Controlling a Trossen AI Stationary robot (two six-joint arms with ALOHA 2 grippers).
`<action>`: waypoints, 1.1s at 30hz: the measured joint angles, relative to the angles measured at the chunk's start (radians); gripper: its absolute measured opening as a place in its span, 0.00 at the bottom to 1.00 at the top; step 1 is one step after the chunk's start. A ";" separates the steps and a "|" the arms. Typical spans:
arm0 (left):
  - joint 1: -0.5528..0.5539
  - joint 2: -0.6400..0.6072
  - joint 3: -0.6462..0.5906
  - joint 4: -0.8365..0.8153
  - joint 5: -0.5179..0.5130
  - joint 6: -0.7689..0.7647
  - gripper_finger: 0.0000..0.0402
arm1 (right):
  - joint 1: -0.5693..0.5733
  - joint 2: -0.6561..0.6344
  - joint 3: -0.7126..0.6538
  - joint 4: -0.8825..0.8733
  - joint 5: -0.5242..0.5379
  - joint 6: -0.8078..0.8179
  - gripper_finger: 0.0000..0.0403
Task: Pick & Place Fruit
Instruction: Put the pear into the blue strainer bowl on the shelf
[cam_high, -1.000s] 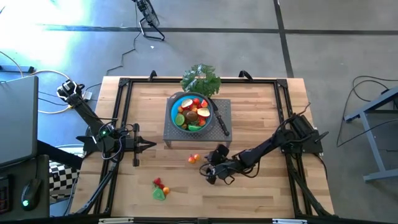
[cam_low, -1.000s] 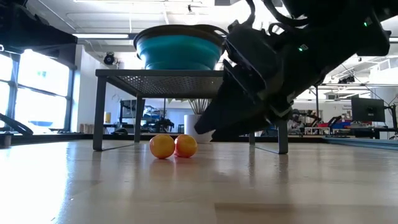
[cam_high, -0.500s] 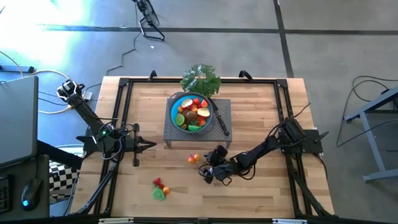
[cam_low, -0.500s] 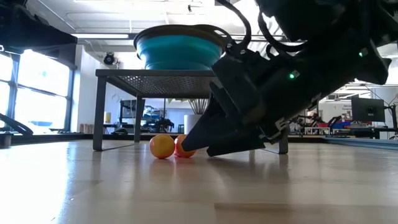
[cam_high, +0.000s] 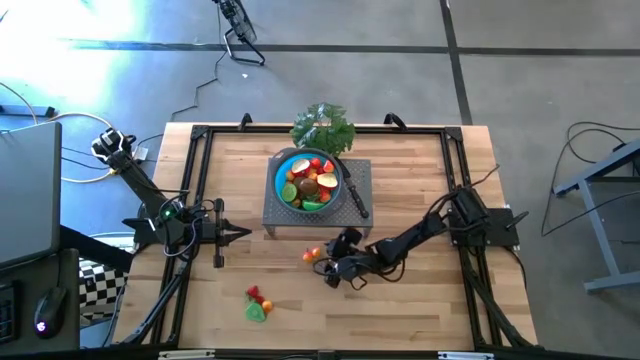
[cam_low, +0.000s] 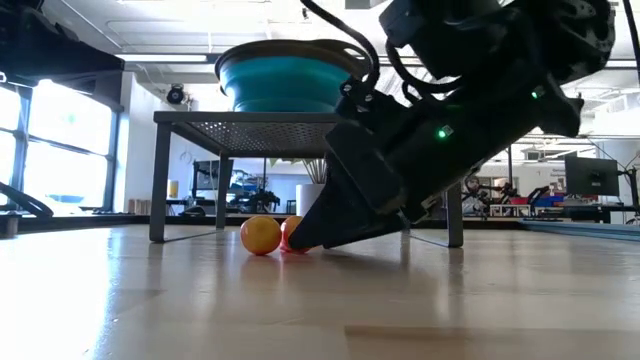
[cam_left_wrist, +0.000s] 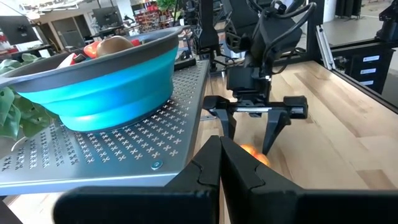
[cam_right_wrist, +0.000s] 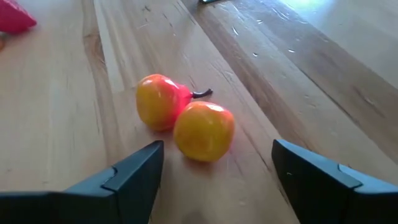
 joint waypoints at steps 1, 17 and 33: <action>0.000 0.000 0.000 0.000 0.000 0.000 0.00 | -0.002 0.000 0.002 -0.004 -0.001 -0.006 0.72; 0.000 0.000 0.000 -0.008 -0.002 0.000 0.00 | -0.010 0.120 0.139 -0.014 0.016 -0.066 0.67; 0.000 0.000 0.000 -0.028 -0.001 0.000 0.00 | -0.002 0.109 0.139 -0.089 0.005 0.002 0.61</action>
